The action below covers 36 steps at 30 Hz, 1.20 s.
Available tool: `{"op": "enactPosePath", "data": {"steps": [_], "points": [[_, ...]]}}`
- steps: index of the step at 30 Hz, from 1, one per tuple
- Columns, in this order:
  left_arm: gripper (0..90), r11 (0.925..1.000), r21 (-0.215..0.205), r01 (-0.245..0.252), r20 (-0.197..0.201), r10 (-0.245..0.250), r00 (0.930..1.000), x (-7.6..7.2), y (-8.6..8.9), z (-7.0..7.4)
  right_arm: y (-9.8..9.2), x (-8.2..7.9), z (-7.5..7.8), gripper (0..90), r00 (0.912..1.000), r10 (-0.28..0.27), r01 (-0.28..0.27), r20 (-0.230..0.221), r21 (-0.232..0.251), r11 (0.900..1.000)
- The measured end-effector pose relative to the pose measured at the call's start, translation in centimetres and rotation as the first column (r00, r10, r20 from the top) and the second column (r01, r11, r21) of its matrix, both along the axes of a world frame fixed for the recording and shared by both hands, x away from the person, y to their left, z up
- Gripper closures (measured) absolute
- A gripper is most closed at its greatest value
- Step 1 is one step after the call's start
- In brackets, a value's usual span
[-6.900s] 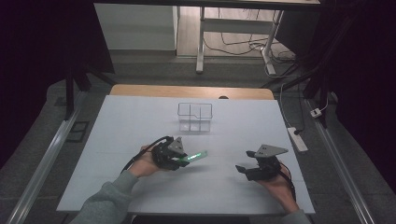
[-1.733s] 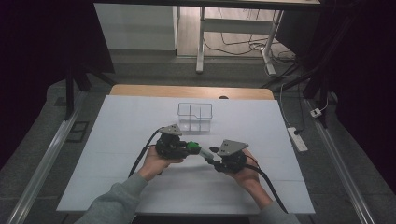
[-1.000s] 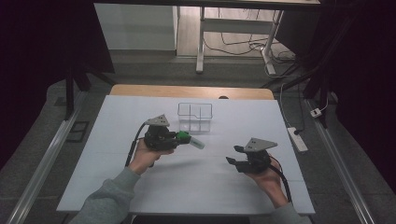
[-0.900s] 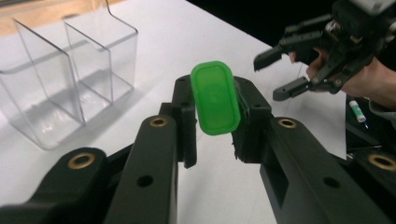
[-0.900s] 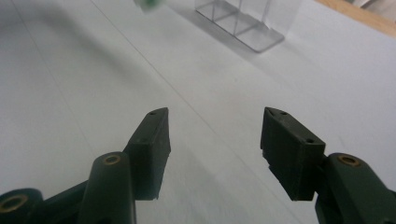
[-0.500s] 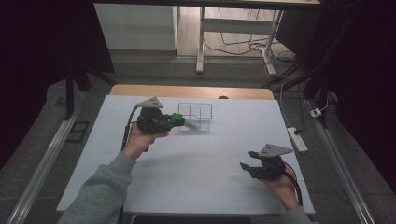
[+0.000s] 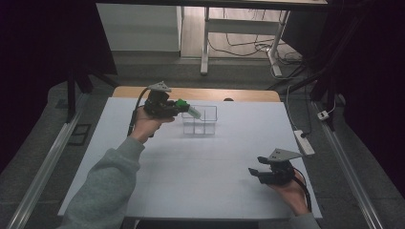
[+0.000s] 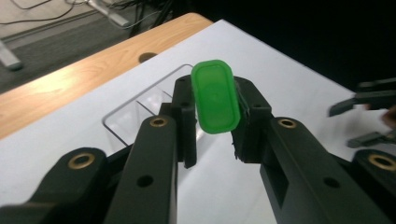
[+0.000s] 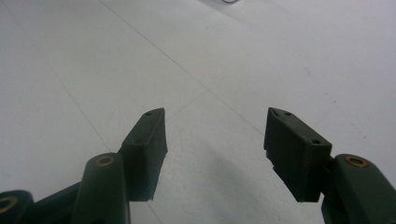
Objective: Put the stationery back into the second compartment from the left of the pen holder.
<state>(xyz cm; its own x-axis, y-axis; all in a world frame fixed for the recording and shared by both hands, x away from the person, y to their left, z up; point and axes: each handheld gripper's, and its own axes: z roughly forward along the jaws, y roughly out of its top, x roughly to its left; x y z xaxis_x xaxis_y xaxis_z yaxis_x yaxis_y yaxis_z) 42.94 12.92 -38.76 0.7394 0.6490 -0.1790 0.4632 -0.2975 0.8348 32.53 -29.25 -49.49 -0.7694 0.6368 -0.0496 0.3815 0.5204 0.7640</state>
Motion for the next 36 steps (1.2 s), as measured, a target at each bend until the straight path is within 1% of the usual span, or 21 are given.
{"op": "enactPosePath", "data": {"steps": [3,7,10,12,14,15,16,17,18,20,21,23,26,28,31,33,35,36], "points": [[72.7,0.9997,0.024,-0.009,-0.010,0.010,0.9999,1.1,-0.5,0.0,-0.1,0.0,-0.1,39.0,1.0000,0.001,-0.001,-0.005,0.004,1.000],[72.7,0.9982,0.052,-0.029,-0.031,0.030,0.9990,2.4,-1.0,-0.4,-0.2,0.0,-0.1,39.0,1.0000,-0.003,0.003,-0.004,0.002,1.000],[72.6,0.9977,0.059,-0.034,-0.044,0.037,0.9983,3.0,-1.2,-0.9,-0.2,0.0,-0.2,39.0,1.0000,-0.003,0.003,-0.009,0.000,1.000],[72.2,0.9979,0.060,-0.025,-0.049,0.027,0.9984,3.2,-1.3,-1.2,-0.3,0.0,-0.3,39.0,0.9999,-0.004,0.004,-0.011,0.000,1.000],[70.5,0.9989,0.044,-0.014,-0.060,0.016,0.9981,3.4,-1.4,-1.6,-0.3,0.0,-0.3,39.0,0.9999,-0.006,0.006,-0.008,-0.004,1.000],[62.8,0.9993,0.033,-0.016,-0.071,0.018,0.9973,3.5,-1.4,-1.8,-0.3,0.0,-0.3,39.0,0.9999,-0.007,0.007,-0.009,-0.004,1.000],[49.5,0.9991,0.037,-0.019,-0.078,0.022,0.9967,3.5,-1.5,-1.9,-0.3,0.0,-0.3,39.0,0.9999,-0.007,0.007,-0.011,-0.004,1.000],[40.9,0.9983,0.052,-0.024,-0.066,0.028,0.9974,3.4,-1.6,-2.0,-0.3,0.0,-0.3,39.0,0.9999,-0.005,0.005,-0.012,-0.003,1.000],[38.3,0.9976,0.063,-0.030,-0.046,0.033,0.9984,3.2,-1.6,-2.0,-0.3,0.0,-0.3,39.0,0.9999,-0.005,0.005,-0.011,-0.004,1.000],[35.4,0.9984,0.053,-0.020,-0.037,0.022,0.9991,2.8,-1.3,-2.1,-0.3,0.0,-0.3,38.9,0.9999,-0.006,0.006,-0.010,-0.008,1.000],[35.2,0.9984,0.053,-0.017,-0.031,0.019,0.9993,2.6,-1.2,-2.1,-0.3,-0.1,-0.3,39.0,0.9999,-0.006,0.006,-0.010,-0.008,1.000],[35.4,0.9975,0.069,-0.014,-0.014,0.015,0.9998,2.1,-0.8,-2.2,-0.3,-0.1,-0.4,39.0,0.9999,-0.009,0.009,-0.012,-0.004,1.000],[35.9,0.9978,0.065,-0.012,-0.008,0.012,0.9999,1.2,-0.1,-2.6,-0.4,-0.1,-0.4,39.0,0.9998,-0.014,0.014,-0.011,-0.008,1.000],[35.9,0.9966,0.082,-0.007,0.000,0.007,1.0000,0.5,0.4,-2.9,-0.4,-0.1,-0.4,39.1,0.9998,-0.018,0.018,-0.009,0.001,1.000],[36.2,0.9960,0.089,-0.003,-0.001,0.003,1.0000,-0.6,1.1,-3.5,-0.4,-0.2,-0.4,39.1,0.9999,-0.016,0.016,-0.003,0.003,1.000],[36.4,0.9963,0.086,0.006,-0.007,-0.005,1.0000,-1.5,1.6,-3.9,-0.5,-0.2,-0.4,39.1,0.9999,-0.016,0.016,-0.001,0.004,1.000],[36.6,0.9979,0.064,0.016,-0.016,-0.015,0.9998,-2.5,2.2,-4.4,-0.6,-0.1,-0.4,39.1,0.9999,-0.015,0.015,0.000,0.004,1.000],[36.6,0.9977,0.065,0.019,-0.013,-0.018,0.9997,-3.1,2.4,-4.7,-0.6,-0.1,-0.4,39.0,0.9999,-0.016,0.016,0.000,0.004,1.000]]}}
